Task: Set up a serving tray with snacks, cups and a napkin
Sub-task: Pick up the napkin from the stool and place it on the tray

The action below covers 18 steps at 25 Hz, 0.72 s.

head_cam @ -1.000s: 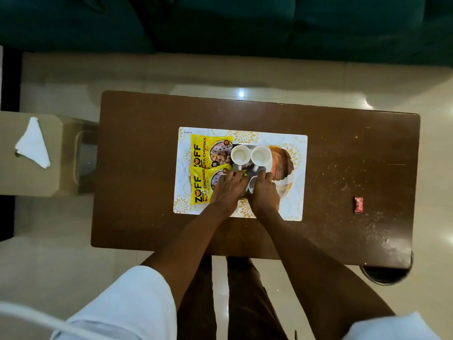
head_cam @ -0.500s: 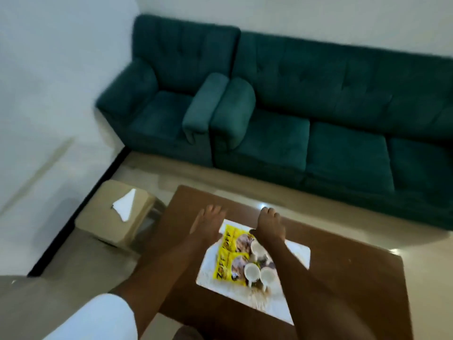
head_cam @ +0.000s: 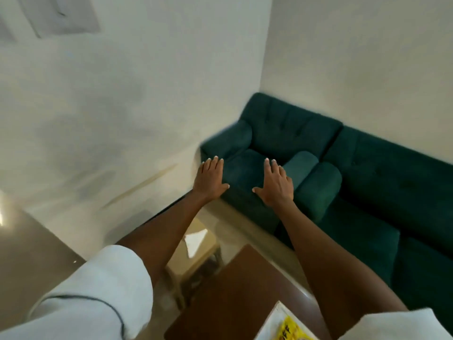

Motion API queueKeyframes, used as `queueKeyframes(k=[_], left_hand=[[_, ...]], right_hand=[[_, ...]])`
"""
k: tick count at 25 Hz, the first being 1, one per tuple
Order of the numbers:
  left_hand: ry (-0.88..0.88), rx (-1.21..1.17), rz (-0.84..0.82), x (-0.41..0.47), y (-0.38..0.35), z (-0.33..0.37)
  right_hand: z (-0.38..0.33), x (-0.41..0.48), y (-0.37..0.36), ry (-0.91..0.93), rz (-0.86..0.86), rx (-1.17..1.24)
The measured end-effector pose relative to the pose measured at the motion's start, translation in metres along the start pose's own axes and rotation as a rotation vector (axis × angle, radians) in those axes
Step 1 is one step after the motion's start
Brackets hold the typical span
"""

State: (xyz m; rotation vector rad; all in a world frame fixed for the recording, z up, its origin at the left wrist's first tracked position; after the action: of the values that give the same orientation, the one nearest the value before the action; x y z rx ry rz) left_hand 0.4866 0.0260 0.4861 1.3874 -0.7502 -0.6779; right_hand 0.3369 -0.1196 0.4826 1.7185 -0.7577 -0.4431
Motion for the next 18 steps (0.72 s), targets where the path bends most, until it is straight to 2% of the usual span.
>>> queueKeyframes(k=[3,6,9,13,15,18], left_hand=[[0.1,-0.047,0.026,0.04,0.013,-0.089],[0.211,-0.116,-0.041,0.062,-0.04,-0.171],[0.251,-0.168,-0.205,0.061,-0.161,-0.221],[0.206,-0.219,-0.407,0.038,-0.344,-0.243],[0.148,-0.221,-0.488,0.023,-0.418,-0.238],[0.052,-0.241,-0.535,0.012,-0.484,-0.223]], right_hand=[[-0.083,0.066,-0.024,0.07,-0.002,0.033],[-0.144,0.11,-0.103,0.073,-0.109,0.091],[-0.164,0.114,-0.231,-0.043,-0.276,0.179],[-0.152,0.088,-0.412,-0.173,-0.434,0.306],[-0.136,0.068,-0.482,-0.327,-0.448,0.439],[-0.113,0.042,-0.548,-0.526,-0.418,0.59]])
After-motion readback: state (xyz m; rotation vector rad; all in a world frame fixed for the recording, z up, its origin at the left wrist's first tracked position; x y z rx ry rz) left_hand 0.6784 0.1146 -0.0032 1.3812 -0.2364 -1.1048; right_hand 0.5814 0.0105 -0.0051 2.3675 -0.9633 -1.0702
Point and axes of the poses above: each hand's wrist, its own x-axis towards the middle knuckle, its own y-axis out of the back of the hand, z = x × y, the point moved 4 cm from there along x, towards the middle knuckle, and after that the axes turned 7 degrees about x, right-handed, at the moved point
